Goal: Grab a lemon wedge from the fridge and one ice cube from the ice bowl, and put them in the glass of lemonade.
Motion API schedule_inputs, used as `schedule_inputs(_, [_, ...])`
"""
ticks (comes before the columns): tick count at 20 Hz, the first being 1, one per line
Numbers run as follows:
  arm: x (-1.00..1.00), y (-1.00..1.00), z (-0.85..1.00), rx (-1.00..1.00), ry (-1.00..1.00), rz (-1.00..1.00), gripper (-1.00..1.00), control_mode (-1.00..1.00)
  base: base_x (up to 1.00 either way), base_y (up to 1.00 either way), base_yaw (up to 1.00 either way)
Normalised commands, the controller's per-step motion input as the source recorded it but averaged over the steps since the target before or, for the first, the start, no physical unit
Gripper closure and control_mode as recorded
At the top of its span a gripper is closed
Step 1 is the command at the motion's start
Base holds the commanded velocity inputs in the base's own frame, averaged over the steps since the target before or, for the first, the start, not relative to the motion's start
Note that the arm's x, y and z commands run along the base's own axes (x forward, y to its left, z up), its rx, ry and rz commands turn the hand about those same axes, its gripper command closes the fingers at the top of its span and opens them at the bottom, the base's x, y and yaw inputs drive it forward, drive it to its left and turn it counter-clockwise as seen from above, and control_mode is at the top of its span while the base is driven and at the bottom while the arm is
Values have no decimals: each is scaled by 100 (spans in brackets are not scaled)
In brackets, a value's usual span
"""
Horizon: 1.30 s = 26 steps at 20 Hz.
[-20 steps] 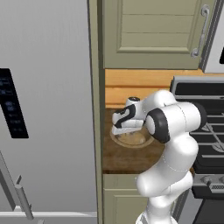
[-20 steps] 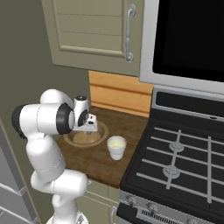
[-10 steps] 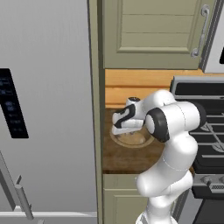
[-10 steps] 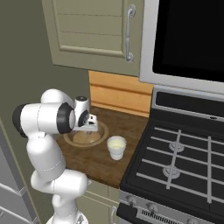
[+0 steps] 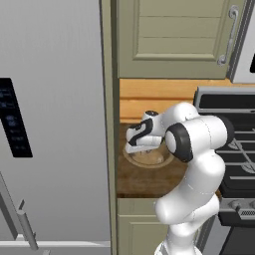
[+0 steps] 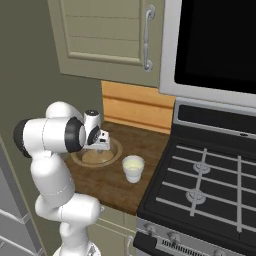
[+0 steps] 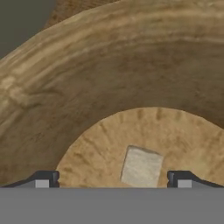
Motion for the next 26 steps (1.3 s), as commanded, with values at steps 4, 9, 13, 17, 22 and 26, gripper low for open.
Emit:
schedule_inputs(4, [0,0,0,0,0,0,-100,-100,0,0,0])
schedule_inputs(9, [0,0,0,0,0,0,100,-100,0,0,0])
schedule_inputs(13, [0,0,0,0,0,0,100,-100,0,0,0])
schedule_inputs(17, [-3,0,0,0,0,0,100,-100,0,0,0])
schedule_inputs(22, [-28,0,6,0,-1,0,100,-100,0,0,0])
schedule_inputs(26, [-91,-3,67,2,-9,0,100,-100,0,0,0])
